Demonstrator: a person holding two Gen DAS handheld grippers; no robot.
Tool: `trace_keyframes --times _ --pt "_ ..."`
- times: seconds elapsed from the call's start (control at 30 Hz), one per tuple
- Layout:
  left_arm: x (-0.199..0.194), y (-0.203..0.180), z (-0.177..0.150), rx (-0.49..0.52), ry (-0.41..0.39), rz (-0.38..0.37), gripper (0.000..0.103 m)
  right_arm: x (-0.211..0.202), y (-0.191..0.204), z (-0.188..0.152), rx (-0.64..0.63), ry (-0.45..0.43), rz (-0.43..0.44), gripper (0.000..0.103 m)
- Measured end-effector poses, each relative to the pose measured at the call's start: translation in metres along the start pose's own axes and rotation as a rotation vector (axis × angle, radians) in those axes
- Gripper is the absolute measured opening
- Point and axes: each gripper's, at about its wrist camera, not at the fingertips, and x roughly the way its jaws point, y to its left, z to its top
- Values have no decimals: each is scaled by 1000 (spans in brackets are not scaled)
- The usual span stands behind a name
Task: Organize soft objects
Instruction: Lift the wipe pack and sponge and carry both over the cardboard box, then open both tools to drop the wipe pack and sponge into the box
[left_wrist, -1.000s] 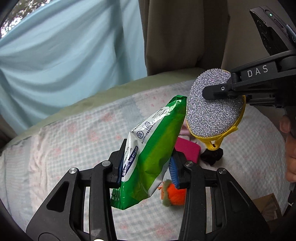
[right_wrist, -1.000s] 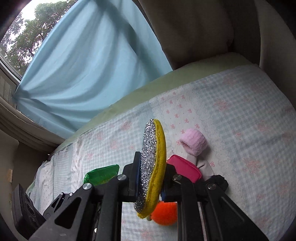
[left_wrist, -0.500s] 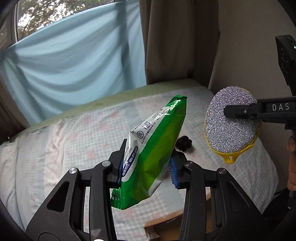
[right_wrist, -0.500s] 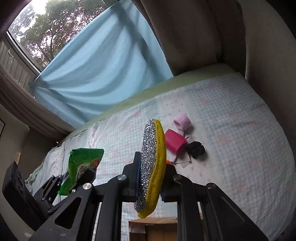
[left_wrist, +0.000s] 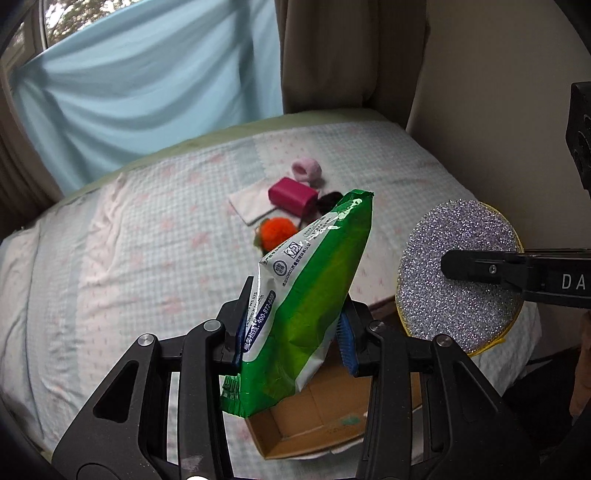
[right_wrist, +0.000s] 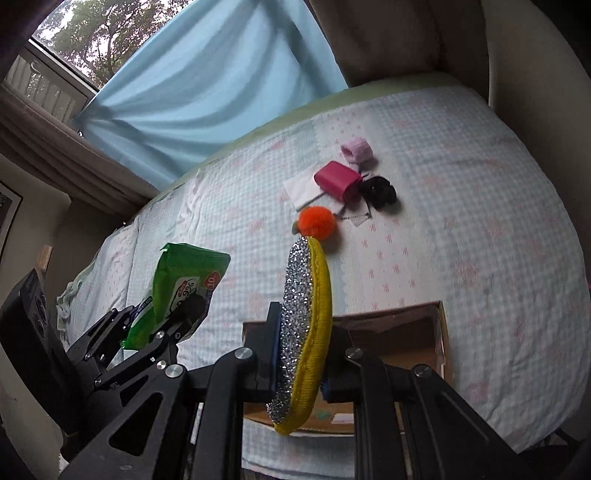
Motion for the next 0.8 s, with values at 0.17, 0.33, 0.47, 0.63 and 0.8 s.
trace_keyframes --times 0.17,0.33,0.47,0.63,0.8 --pt "22 -17 -42 -37 84 2 35 16 -22 -27 0 71 13 15" --pt "54 -25 -77 -52 172 -7 35 45 -43 -44 12 143 -8 15" --pt "86 -27 -99 -39 235 -1 35 76 -53 -54 -4 200 -39 15" --pt "117 -24 -114 -39 303 9 35 105 -63 -65 -17 245 -89 15" --pt "139 -19 -118 -11 351 23 35 121 -71 -68 -28 272 -118 15"
